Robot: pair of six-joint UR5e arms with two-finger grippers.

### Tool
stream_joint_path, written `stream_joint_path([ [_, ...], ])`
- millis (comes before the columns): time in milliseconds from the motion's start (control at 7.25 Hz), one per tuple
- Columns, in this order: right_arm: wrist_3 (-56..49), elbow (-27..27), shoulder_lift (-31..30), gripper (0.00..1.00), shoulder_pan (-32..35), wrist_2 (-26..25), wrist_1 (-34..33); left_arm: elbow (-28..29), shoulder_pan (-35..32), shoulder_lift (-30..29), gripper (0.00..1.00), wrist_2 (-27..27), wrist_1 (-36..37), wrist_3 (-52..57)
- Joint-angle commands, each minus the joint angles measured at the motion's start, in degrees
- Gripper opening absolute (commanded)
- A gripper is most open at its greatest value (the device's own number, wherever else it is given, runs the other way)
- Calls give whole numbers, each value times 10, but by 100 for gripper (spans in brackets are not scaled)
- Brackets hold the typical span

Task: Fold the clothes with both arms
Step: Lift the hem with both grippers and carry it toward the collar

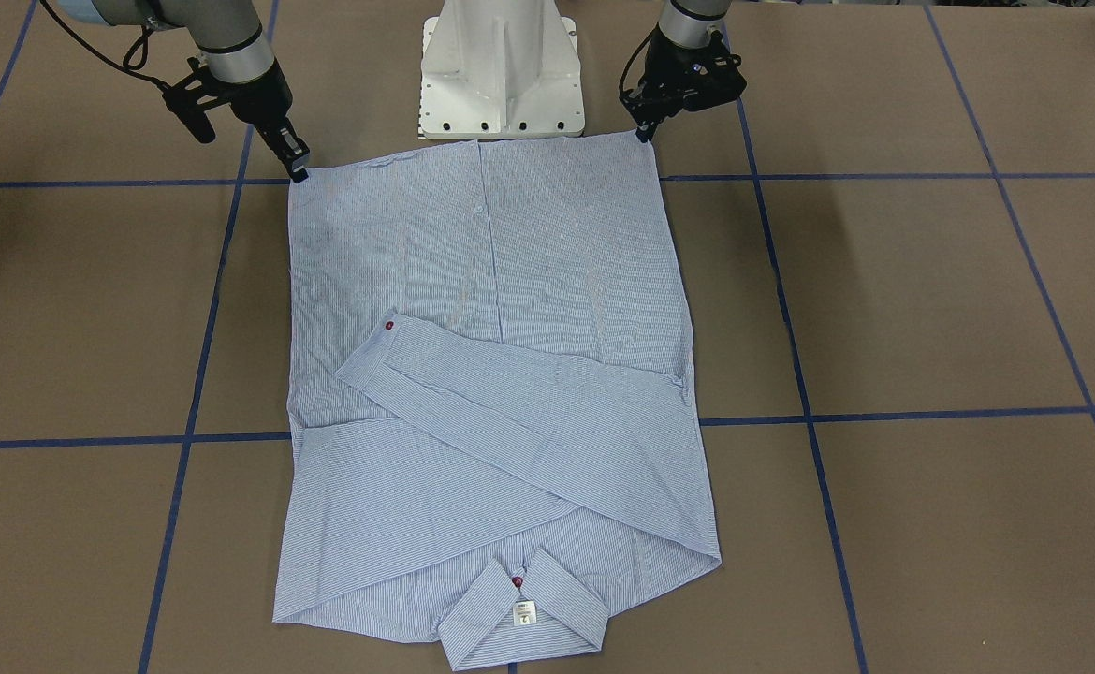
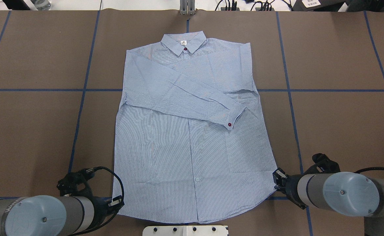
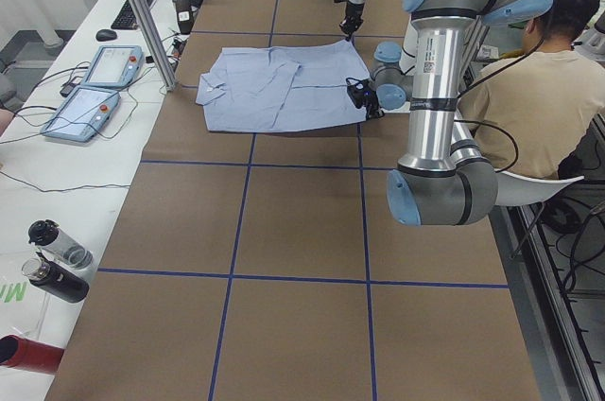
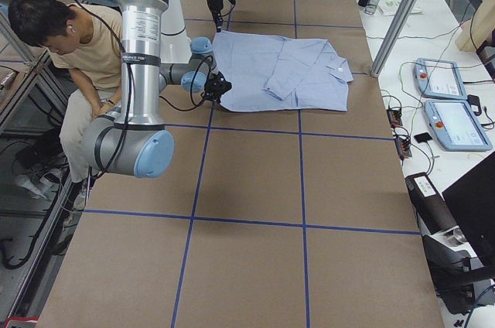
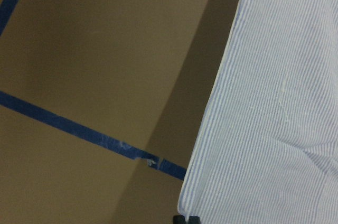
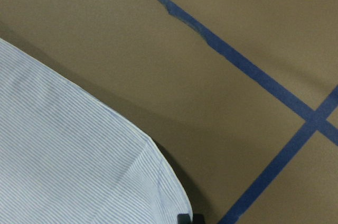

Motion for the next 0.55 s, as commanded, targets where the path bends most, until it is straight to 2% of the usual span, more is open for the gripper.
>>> stream_joint_path([
  [0, 0, 11, 6, 0, 45, 2, 0, -24, -29, -4, 0, -2, 0, -5],
  [414, 0, 10, 28, 0, 108, 45, -1, -40, -111, -15, 0, -10, -2, 1],
])
